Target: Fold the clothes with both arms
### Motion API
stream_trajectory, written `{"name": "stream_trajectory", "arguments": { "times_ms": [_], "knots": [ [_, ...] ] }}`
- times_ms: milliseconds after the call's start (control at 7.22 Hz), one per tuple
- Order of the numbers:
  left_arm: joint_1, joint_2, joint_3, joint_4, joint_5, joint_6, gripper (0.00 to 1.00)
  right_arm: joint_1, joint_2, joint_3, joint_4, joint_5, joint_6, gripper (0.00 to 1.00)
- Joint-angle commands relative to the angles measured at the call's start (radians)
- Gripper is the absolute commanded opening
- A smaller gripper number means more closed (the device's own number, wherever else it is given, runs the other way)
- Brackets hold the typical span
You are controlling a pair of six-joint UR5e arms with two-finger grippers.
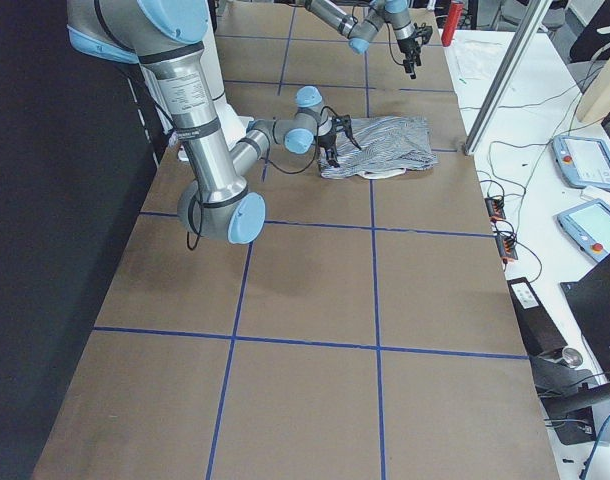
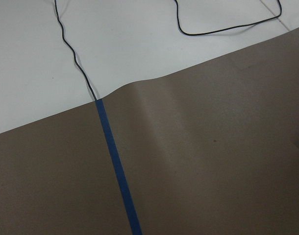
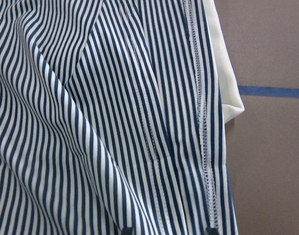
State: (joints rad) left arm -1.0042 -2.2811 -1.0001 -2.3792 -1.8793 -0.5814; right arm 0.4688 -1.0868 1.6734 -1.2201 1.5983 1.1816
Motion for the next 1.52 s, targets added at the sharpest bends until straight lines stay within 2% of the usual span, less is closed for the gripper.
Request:
{"name": "stream_trajectory", "arguments": {
  "times_ms": [0, 277, 554, 1109, 1247, 1386],
  "knots": [
    [0.002, 0.0, 0.001, 0.0, 0.0, 0.0, 1.0, 0.002, -0.007, -0.001, -0.016, 0.005, 0.001, 0.62],
    [0.002, 0.0, 0.001, 0.0, 0.0, 0.0, 1.0, 0.001, -0.008, 0.0, -0.018, 0.005, 0.012, 0.56],
    [0.004, 0.002, 0.001, 0.0, 0.0, 0.0, 1.0, 0.001, -0.007, 0.003, -0.018, 0.005, 0.035, 0.35],
    [0.004, 0.002, 0.001, 0.0, 0.0, 0.0, 1.0, 0.001, -0.008, 0.005, -0.018, 0.002, 0.038, 0.31],
    [0.004, 0.002, 0.001, 0.0, 0.0, 0.0, 1.0, -0.001, -0.008, 0.006, -0.018, -0.001, 0.067, 0.1],
    [0.004, 0.002, 0.001, 0.0, 0.0, 0.0, 1.0, -0.002, -0.008, 0.008, -0.022, -0.008, 0.102, 0.0]
  ]
}}
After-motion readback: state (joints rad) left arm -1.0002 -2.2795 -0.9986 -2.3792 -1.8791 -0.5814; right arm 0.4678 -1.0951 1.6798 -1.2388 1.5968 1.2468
